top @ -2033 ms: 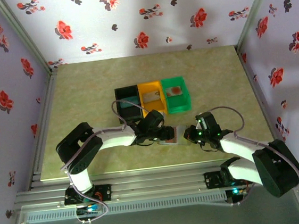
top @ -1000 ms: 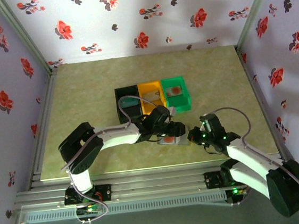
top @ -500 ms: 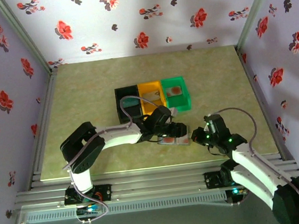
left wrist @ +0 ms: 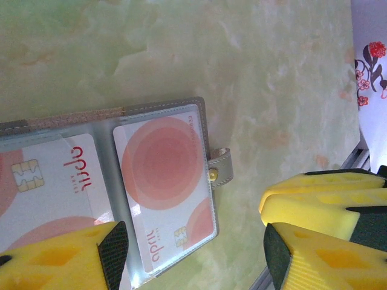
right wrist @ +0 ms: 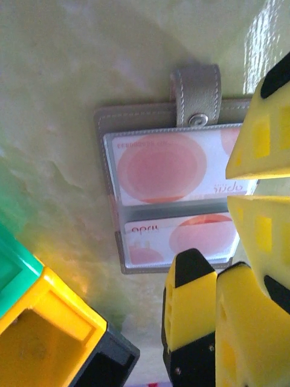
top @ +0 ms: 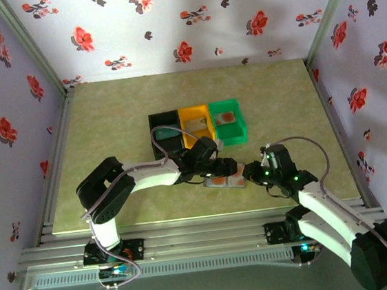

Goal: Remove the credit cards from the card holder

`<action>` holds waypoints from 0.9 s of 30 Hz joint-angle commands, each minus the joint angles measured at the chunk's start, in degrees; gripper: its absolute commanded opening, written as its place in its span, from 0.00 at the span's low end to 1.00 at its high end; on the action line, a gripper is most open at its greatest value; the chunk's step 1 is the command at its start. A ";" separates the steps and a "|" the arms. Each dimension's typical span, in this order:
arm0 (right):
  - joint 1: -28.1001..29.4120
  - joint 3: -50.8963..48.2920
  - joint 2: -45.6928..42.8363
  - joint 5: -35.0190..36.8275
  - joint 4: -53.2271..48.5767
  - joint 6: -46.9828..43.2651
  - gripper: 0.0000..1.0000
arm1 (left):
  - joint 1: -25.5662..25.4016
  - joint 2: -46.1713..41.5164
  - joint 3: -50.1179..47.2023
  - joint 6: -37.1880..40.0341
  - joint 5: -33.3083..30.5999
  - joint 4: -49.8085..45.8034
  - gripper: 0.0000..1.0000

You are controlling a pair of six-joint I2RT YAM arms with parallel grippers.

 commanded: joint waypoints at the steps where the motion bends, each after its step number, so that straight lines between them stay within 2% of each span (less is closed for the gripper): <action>1: -0.27 -0.21 1.27 -2.36 4.35 1.79 0.13 | 0.10 -0.45 1.18 -2.39 -0.54 1.10 0.64; 9: -0.28 -0.84 2.54 -2.54 7.01 3.01 0.06 | 0.10 1.00 2.44 -7.14 -2.81 -5.21 0.60; 13: -0.24 -1.25 4.27 -2.34 8.33 3.20 0.04 | 0.10 1.40 3.20 -6.94 -5.46 -9.63 0.55; 23: -0.37 -1.88 7.70 -1.91 11.19 3.73 0.02 | -0.59 2.51 4.70 -6.41 -7.56 -12.45 0.42; 27: -0.38 -2.07 8.82 -1.70 12.07 3.73 0.01 | -1.04 2.85 5.57 -6.33 -7.56 -12.37 0.41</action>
